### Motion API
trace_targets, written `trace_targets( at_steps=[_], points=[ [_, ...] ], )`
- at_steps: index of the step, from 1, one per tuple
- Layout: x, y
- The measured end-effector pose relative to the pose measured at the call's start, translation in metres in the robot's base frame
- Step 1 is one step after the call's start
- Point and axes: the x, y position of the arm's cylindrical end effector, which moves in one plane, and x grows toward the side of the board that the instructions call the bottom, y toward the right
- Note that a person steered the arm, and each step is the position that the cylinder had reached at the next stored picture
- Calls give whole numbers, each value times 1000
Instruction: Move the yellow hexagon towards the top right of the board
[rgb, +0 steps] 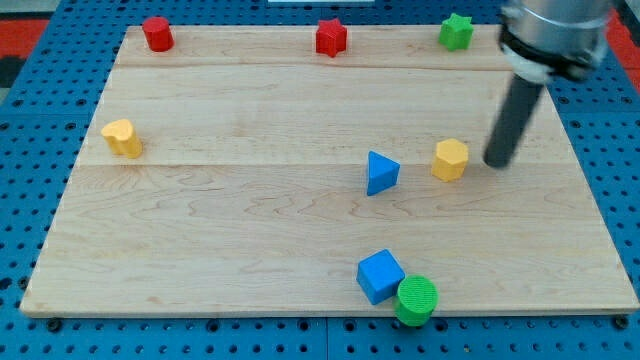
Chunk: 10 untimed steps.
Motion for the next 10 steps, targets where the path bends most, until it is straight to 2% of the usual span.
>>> trace_targets(
  at_steps=[1,2,3,4,6,7,8,10],
  points=[
    [26,-67],
    [-12,-99],
    [-45,-61],
    [-45,-69],
    [-5,-29],
    [-41,-29],
    [-59,-28],
    [-60,-22]
  ],
)
